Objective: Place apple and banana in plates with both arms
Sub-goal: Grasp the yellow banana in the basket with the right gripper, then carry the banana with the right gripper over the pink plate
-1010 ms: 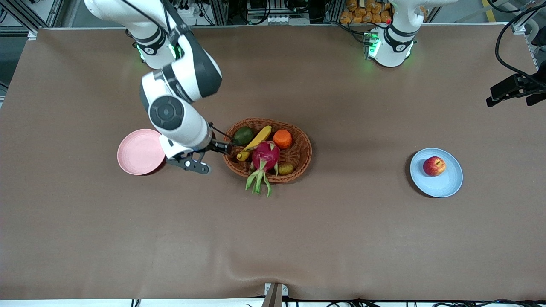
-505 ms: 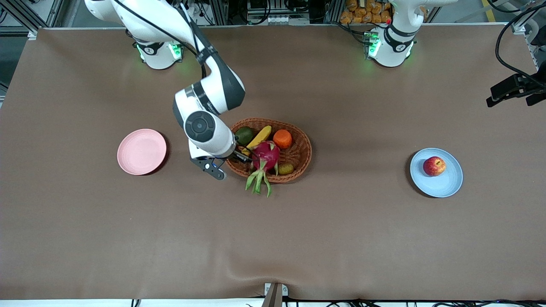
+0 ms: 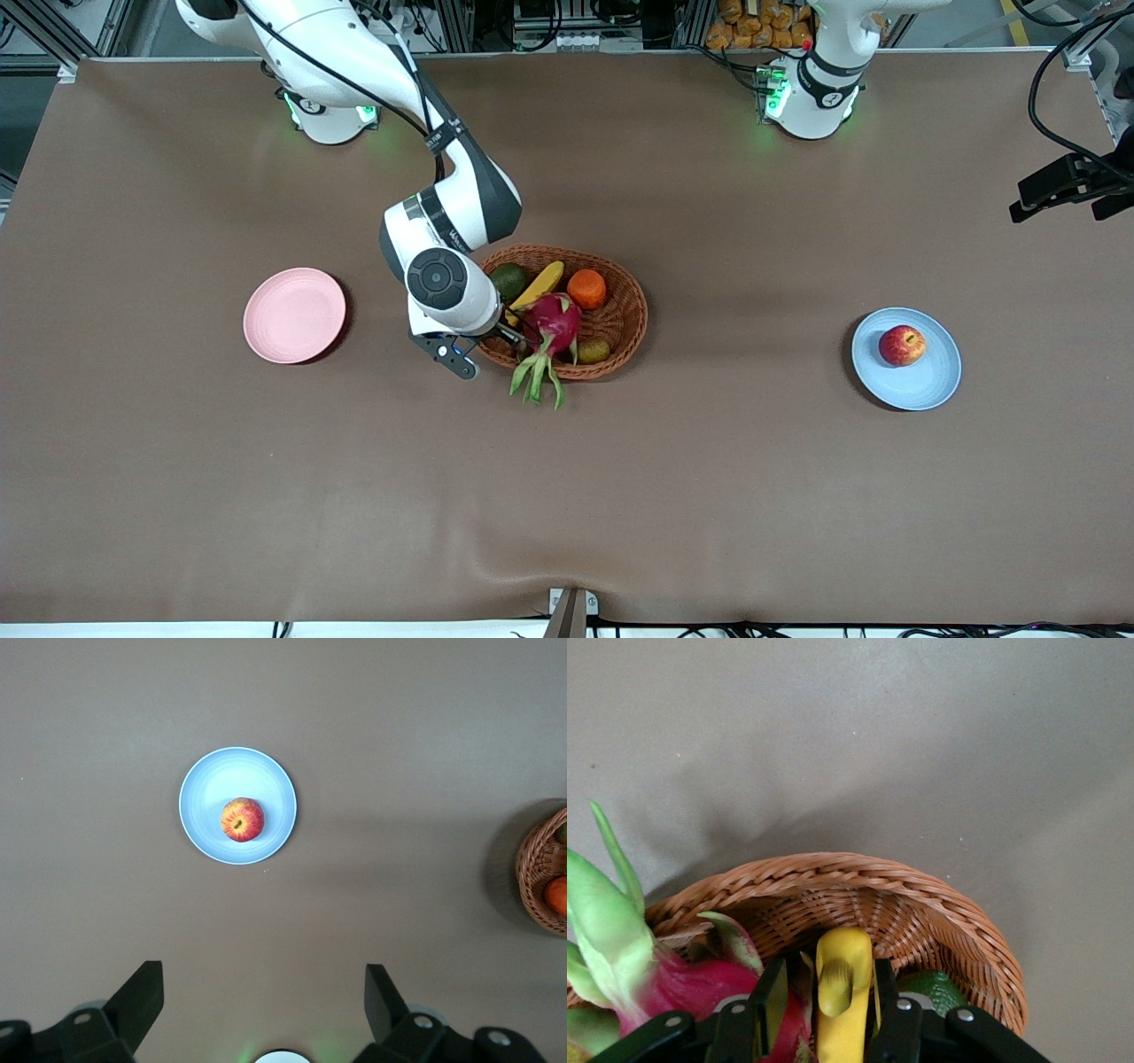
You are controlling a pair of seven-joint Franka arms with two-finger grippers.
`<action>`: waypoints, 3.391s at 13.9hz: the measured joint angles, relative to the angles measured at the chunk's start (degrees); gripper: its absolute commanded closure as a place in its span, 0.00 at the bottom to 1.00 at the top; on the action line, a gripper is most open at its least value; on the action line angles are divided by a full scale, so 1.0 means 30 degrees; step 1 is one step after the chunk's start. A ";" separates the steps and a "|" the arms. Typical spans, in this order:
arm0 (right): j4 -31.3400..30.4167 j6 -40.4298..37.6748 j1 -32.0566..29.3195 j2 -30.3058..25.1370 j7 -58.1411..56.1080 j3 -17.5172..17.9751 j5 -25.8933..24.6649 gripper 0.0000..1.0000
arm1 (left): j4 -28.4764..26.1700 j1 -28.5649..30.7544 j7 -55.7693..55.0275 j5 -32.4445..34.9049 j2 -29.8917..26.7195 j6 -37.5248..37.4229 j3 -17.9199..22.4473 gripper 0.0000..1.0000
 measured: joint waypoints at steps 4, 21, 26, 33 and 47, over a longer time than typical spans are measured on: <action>0.0005 0.0067 0.0050 0.0066 0.0012 0.0000 0.0020 0.63 | -0.0002 -0.0004 0.0000 0.0000 0.0000 0.0000 -0.0006 0.00; 0.0007 0.0091 0.0574 0.0399 0.0039 -0.0284 0.0023 0.73 | -0.0017 -0.0007 0.0010 0.0000 0.0090 -0.0001 -0.0006 0.00; 0.0007 0.0096 0.0563 0.0400 0.0038 -0.0304 0.0022 0.74 | -0.0022 0.0003 0.0011 0.0000 0.0090 -0.0001 -0.0004 0.00; 0.0007 0.0096 0.0490 0.0400 0.0038 -0.0416 0.0018 0.94 | -0.0041 0.0006 0.0011 0.0000 0.0100 -0.0001 -0.0001 0.00; 0.3516 -0.7605 -0.1142 -0.2533 -0.2385 -0.0914 -0.1458 1.00 | -0.0068 0.0004 0.0012 0.0000 0.0103 -0.0002 -0.0003 0.00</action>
